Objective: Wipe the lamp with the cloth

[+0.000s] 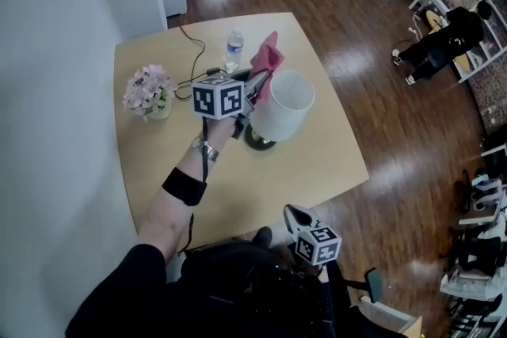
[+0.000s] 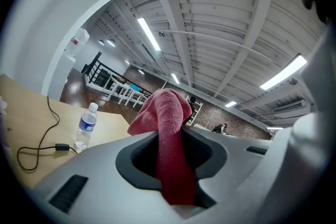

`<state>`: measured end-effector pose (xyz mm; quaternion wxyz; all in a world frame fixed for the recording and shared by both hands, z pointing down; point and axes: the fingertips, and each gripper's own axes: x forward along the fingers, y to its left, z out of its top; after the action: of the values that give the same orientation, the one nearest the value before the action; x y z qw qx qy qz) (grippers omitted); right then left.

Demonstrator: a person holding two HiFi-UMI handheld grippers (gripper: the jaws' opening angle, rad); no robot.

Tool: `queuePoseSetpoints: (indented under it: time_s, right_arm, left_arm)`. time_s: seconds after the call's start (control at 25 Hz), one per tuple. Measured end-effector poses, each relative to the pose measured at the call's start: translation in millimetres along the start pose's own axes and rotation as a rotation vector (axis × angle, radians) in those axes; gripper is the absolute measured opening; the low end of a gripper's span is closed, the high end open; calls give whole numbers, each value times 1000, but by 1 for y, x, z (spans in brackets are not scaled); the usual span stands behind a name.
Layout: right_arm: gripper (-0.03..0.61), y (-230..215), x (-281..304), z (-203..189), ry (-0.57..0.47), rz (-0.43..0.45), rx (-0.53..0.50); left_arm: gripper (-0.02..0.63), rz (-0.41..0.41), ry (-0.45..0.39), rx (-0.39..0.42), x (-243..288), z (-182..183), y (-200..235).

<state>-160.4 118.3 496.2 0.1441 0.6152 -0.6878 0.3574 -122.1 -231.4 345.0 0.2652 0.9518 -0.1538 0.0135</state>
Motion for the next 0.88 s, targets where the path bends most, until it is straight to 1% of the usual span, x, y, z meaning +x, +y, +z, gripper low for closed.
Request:
queuePoseSetpoints:
  time_s: [0.16, 0.44, 0.64, 0.88]
  right_arm:
    - [6, -3, 0, -1, 1, -6, 6]
    - [6, -2, 4, -4, 14, -8, 14]
    - [6, 2, 4, 2, 21, -12, 3]
    - [6, 7, 11, -5, 31, -25, 14]
  left_arm:
    - [114, 36, 31, -8, 2, -20, 16]
    - [112, 100, 112, -21, -1, -65, 48]
    - [112, 131, 155, -54, -9, -94, 66]
    - [112, 148, 221, -68, -20, -124, 82]
